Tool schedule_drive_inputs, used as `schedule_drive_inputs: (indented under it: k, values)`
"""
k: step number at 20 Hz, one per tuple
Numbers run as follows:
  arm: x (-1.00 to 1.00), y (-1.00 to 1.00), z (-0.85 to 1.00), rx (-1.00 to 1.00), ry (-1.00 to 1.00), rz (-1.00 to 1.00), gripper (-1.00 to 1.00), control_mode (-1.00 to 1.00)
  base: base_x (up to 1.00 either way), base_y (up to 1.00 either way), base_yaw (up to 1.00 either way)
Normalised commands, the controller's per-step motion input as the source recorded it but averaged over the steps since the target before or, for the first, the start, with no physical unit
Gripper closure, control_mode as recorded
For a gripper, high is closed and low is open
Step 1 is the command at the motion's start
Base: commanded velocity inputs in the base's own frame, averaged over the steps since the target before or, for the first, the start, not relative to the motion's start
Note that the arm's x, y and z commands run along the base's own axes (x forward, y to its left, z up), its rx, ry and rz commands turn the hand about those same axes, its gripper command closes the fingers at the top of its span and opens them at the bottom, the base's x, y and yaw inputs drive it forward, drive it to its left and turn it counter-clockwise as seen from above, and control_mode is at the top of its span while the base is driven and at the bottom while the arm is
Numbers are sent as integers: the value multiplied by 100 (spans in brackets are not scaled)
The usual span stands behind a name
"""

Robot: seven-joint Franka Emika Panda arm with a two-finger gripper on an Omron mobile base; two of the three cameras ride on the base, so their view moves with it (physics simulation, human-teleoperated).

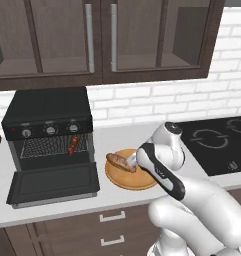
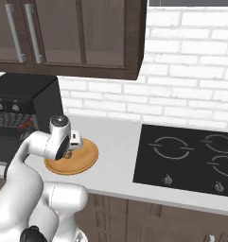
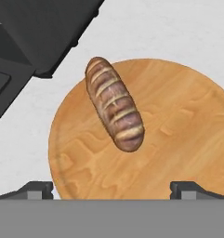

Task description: Pick up the kebab skewer and baguette bread, and place them inside the toaster oven. Close the toaster oven door and start by setting the timer.

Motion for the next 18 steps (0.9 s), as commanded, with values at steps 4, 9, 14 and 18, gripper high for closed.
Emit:
schedule_drive_inputs:
  k: [4,9,14,18]
  values:
    - [29,-14,-15,0,0,0,-100,-100,0,0,0]
    - [26,-4,-4,0,1,0,-100,-100,0,0,0]
    - [24,0,-43,-2,0,0,-100,-100,0,0,0]
    - [5,0,-38,-2,0,0,-100,-100,0,0,0]
